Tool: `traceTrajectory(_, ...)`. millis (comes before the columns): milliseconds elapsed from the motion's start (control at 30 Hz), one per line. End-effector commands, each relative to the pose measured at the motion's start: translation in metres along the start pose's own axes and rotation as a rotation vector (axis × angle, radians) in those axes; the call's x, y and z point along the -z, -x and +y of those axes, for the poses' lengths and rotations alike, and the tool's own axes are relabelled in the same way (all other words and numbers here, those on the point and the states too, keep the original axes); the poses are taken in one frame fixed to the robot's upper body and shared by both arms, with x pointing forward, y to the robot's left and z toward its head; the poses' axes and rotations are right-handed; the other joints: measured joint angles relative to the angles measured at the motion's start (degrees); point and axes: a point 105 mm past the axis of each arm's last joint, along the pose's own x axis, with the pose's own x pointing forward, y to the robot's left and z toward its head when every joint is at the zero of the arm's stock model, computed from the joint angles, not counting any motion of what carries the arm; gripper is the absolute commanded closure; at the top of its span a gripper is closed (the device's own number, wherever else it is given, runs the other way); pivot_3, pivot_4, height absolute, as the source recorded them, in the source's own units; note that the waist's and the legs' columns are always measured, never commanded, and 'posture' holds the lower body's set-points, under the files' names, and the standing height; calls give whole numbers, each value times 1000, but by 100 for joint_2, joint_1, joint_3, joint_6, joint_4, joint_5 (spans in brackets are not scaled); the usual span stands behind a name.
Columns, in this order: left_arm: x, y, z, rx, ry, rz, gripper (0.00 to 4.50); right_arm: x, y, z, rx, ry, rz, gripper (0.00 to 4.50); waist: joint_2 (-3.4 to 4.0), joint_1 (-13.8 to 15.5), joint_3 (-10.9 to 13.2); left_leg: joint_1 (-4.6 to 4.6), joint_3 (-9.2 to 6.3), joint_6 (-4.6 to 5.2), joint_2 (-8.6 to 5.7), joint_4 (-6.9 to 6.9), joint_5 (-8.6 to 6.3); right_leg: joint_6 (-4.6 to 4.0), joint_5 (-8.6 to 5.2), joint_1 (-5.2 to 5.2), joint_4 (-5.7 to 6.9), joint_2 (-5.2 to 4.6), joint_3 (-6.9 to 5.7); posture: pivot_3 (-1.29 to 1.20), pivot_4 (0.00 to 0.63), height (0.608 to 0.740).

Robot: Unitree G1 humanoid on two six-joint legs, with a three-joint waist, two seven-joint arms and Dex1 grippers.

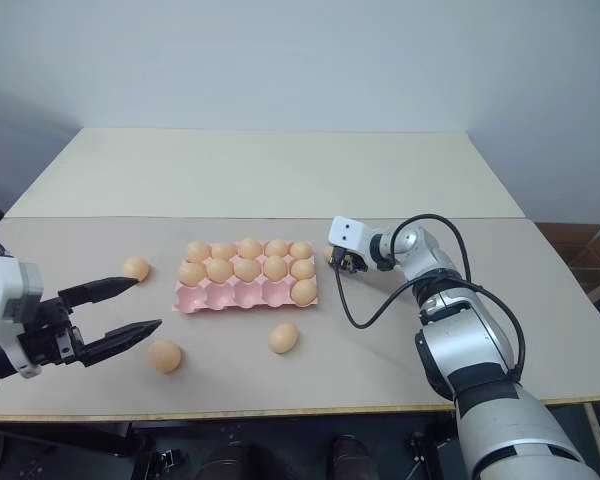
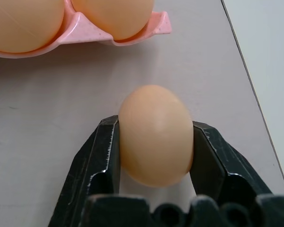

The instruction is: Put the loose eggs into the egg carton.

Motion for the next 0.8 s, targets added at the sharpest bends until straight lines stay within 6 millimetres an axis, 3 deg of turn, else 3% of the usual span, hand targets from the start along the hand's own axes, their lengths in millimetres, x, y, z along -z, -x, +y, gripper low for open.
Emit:
traceTrajectory(33, -10, 2, -1, -6, -46, -15, 0, -18, 13, -24, 84, 40, -68, 2849, 0, 2, 0, 0, 0, 0, 2, 0, 0, 0, 0, 0, 0, 3, 1, 0, 150, 740)
traceTrajectory(100, -11, 2, 0, -6, -46, -15, 0, -27, 20, -34, 124, 86, -86, 2849, 1, 3, 1, 0, 0, 0, 5, 0, 0, 0, 0, 0, 0, 6, 1, 0, 150, 740)
traceTrajectory(233, -8, 2, -1, 1, -36, -4, 0, -71, 26, -39, 129, 153, -230, 2849, 3, -14, 2, 1, 1, 0, 16, 0, 0, 2, -1, -2, -1, 19, 3, 0, 150, 740)
traceTrajectory(333, -5, 3, -2, 23, -26, 15, 0, -111, 30, -10, 33, 186, -402, 2849, 4, -47, 1, 5, 3, 0, 33, -1, 0, -1, -3, -6, 2, 36, 5, 0, 150, 740)
traceTrajectory(400, -5, 4, 0, 21, -26, 17, 0, -126, 30, 16, -15, 196, -459, 2849, 6, -31, -1, 14, 3, -1, 36, -7, 0, -6, -7, -4, 9, 39, 5, 0, 150, 740)
traceTrajectory(533, -9, 1, 5, 35, -39, 16, 0, -138, 26, 49, -61, 170, -486, 2849, 7, 26, 0, 14, 7, -6, 34, -4, 3, -7, -8, -4, 11, 32, 2, 0, 150, 740)
traceTrajectory(733, -11, -2, 9, 42, -42, 12, 0, -130, 19, 77, -98, 144, -434, 2849, 5, 59, -2, 15, 12, -22, 33, -1, 11, -11, -11, -2, 7, 27, 1, 0, 150, 740)
traceTrajectory(800, -11, -2, 10, 36, -45, 12, 0, -128, 20, 83, -112, 139, -423, 2142, 5, 51, -1, 12, 12, -23, 33, -4, 11, -8, -9, -4, 5, 29, 1, 0, 150, 740)
